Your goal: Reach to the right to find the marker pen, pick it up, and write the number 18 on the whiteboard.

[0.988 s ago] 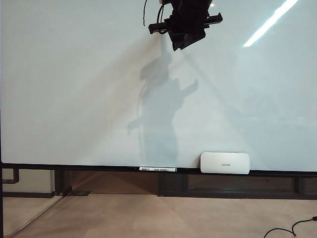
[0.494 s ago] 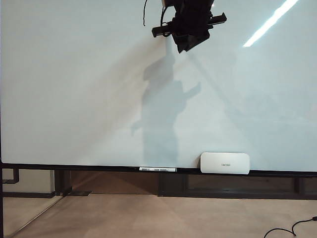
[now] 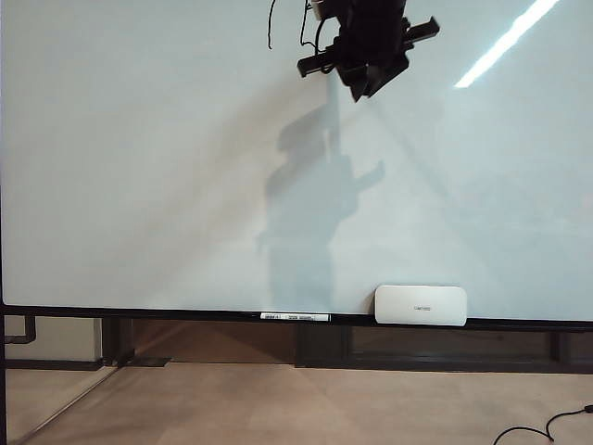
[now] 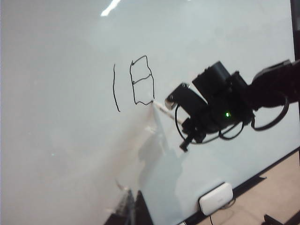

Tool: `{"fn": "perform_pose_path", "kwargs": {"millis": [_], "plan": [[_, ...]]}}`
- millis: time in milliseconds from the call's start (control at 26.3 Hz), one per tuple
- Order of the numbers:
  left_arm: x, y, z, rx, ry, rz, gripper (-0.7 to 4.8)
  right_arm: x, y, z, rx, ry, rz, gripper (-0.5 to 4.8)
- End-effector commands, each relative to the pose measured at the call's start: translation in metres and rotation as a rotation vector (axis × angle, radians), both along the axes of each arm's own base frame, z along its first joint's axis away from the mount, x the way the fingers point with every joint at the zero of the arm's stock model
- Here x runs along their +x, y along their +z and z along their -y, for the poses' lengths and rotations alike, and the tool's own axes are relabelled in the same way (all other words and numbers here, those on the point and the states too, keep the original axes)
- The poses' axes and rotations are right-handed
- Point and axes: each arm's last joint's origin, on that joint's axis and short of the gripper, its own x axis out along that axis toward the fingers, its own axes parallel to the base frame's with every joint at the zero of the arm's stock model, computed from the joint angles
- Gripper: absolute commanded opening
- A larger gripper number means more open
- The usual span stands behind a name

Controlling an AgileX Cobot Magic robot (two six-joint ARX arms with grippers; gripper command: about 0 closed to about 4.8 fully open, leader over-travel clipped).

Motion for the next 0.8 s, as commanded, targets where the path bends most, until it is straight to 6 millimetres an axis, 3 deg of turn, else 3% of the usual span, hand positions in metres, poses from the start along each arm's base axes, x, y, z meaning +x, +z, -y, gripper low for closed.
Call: {"fn": "perform_pose_path", "kwargs": {"millis": [38, 418, 608, 798], "plan": [[-0.001, 0.001, 0.0, 0.008, -0.025, -0.002, -0.05, -0.003, 0.01, 0.006, 0.008, -0.046, 0.03, -0.03], [-0.006, 0.0, -0.002, 0.008, -0.02, -0.007, -0.05, -0.014, 0.02, 0.007, 0.02, -0.013, 0.022, -0.03], [-0.015, 0.005, -0.008, 0.028, 0.043, -0.078, -0.05, -0.045, 0.051, 0.005, 0.051, 0.047, 0.059, -0.03], [-0.032, 0.019, -0.018, 0.036, 0.157, -0.073, -0.05, -0.085, 0.091, 0.017, 0.09, 0.085, 0.124, -0.03]]}}
